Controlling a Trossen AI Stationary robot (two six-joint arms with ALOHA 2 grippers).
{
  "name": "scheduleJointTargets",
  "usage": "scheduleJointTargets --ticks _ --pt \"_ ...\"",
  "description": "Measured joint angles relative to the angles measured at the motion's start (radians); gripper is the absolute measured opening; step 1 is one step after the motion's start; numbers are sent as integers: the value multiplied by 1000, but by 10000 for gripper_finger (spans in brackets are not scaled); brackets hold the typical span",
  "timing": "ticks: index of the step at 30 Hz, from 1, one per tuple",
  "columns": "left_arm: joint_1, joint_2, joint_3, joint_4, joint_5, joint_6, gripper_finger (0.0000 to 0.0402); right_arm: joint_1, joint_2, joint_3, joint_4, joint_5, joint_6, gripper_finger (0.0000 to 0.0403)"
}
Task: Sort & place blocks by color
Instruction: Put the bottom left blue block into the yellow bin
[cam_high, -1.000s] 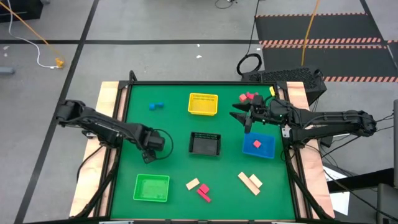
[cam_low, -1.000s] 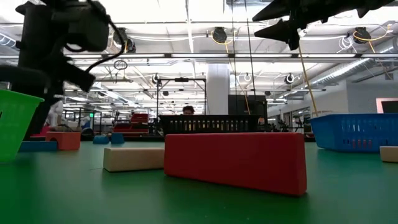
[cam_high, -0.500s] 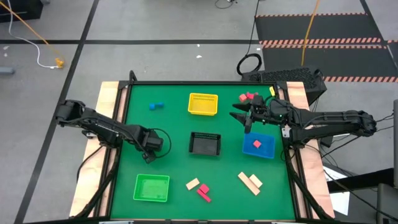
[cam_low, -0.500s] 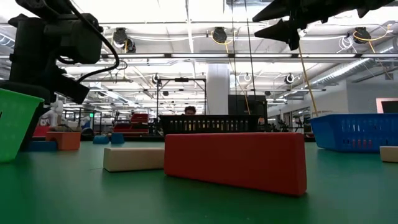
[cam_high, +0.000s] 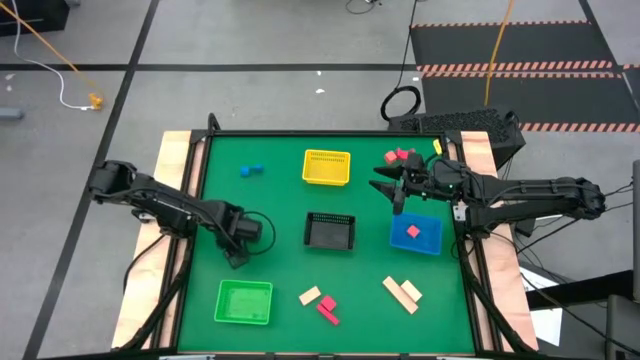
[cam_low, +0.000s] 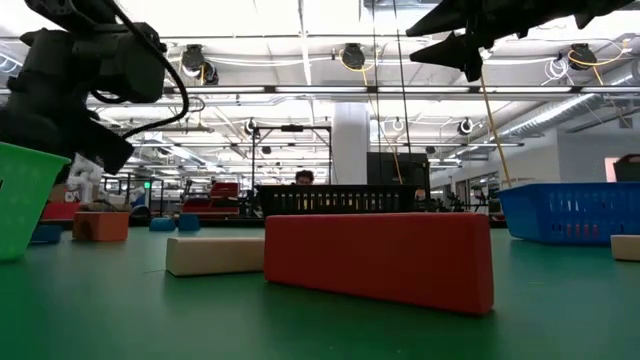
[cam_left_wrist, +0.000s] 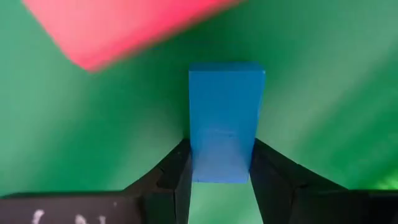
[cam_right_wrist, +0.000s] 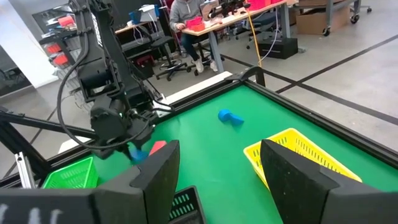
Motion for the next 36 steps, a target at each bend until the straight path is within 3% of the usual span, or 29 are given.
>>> scheduleJointTargets --ticks 5,9,15,20,30,36 --pt "-19 -61 22 -3 101 -31 127 -2 0 0 0 -1 54 215" --pt "-23 -126 80 -5 111 -82 127 -28 4 0 -9 1 251 215" --pt "15 -181 237 2 -113 -65 127 -84 50 -1 -46 -12 567 215" --pt "70 -170 350 23 -289 50 127 -117 142 -1 -3 -140 670 215" --pt "218 -77 387 305 -342 206 127 -119 370 0 401 -239 766 215" --pt "277 -6 387 478 -357 244 127 -118 466 0 473 -241 841 216"
